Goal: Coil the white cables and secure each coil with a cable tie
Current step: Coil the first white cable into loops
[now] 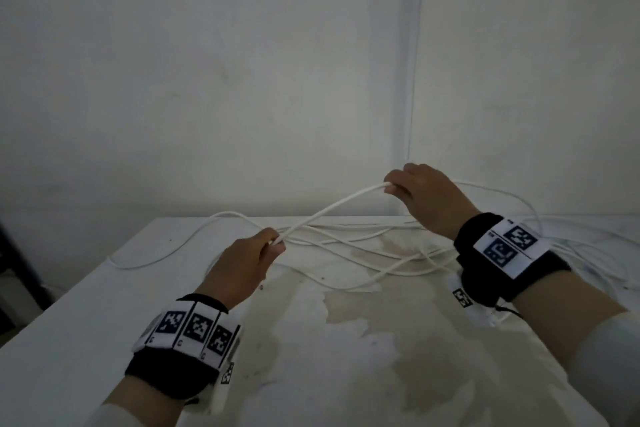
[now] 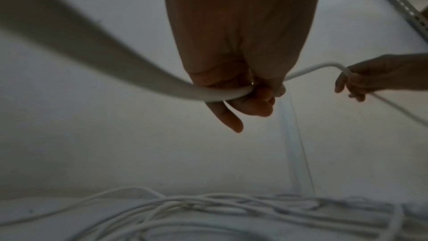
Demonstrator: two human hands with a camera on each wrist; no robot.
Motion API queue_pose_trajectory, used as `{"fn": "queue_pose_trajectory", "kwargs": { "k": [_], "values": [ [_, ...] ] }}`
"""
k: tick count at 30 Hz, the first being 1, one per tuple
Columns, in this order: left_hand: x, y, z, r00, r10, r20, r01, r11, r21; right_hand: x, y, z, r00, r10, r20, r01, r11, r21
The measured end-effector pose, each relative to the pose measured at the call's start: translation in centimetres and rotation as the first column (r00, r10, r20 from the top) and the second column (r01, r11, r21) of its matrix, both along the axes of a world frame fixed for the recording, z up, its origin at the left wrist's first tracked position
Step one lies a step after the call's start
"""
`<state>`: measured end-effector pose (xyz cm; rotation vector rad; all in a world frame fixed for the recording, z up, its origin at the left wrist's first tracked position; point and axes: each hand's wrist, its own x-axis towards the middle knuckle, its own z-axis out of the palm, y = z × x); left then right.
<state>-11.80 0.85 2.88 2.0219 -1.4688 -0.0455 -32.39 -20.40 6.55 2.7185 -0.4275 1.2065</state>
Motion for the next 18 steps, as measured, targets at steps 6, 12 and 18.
{"fn": "queue_pose_trajectory", "kwargs": {
  "k": [6,12,18],
  "values": [
    [1.1,1.4,-1.8,0.994,0.111,0.000,-0.110,0.992,0.062,-2.3,-1.3,-1.3,0.994,-0.098,0.055,0.098,0.995,0.000],
    [1.6,2.4,-2.2,0.978,0.206,-0.001,-0.206,0.978,0.015,-2.6,-1.7,-1.8,0.996,-0.081,0.034,0.081,0.997,0.009],
    [-0.5,2.7,-1.6,0.984,0.169,-0.057,-0.177,0.955,-0.237,-2.4,-2.0,-3.0,0.970,-0.232,-0.067,0.221,0.965,-0.144]
  ]
}}
